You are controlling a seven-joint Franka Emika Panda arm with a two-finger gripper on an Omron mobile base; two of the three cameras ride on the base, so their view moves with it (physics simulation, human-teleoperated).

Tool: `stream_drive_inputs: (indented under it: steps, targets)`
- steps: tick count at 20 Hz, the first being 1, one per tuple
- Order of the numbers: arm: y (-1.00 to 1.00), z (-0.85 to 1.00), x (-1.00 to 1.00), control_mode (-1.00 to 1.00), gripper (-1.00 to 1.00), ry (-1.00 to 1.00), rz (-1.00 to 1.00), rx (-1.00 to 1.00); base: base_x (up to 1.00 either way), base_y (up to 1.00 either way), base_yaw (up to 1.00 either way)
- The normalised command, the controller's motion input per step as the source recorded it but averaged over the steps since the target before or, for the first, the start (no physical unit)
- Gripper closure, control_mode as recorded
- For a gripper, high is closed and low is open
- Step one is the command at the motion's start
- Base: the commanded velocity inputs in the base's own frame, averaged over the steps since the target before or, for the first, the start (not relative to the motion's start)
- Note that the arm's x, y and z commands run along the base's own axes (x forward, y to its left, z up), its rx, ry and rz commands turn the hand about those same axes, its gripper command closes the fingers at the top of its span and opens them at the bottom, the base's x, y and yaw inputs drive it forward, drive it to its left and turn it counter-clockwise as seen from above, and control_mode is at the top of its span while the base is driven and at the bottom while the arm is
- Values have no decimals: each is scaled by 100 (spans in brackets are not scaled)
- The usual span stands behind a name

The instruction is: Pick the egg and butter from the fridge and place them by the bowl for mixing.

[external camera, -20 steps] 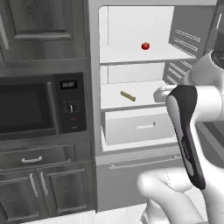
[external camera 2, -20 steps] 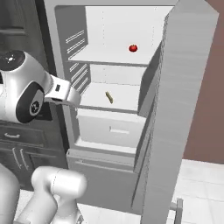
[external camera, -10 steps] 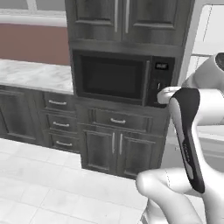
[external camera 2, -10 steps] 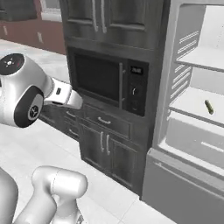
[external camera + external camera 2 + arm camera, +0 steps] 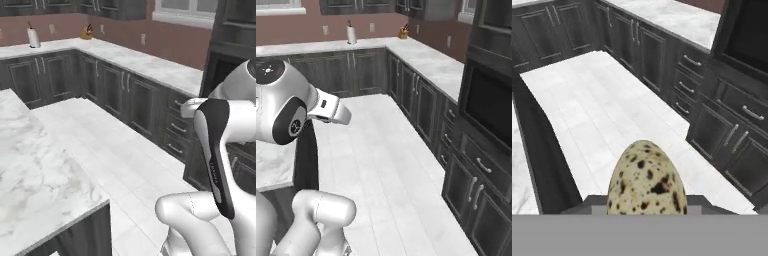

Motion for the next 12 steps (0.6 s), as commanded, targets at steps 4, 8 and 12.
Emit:
stream_drive_inputs:
  steps: [4,8,12]
  targets:
    - [0,0,0,100,100,0,0,0,-3,40,97]
    - [0,0,0,100,100,0,0,0,-4,32,99]
    - [0,0,0,100,100,0,0,0,-5,27,100]
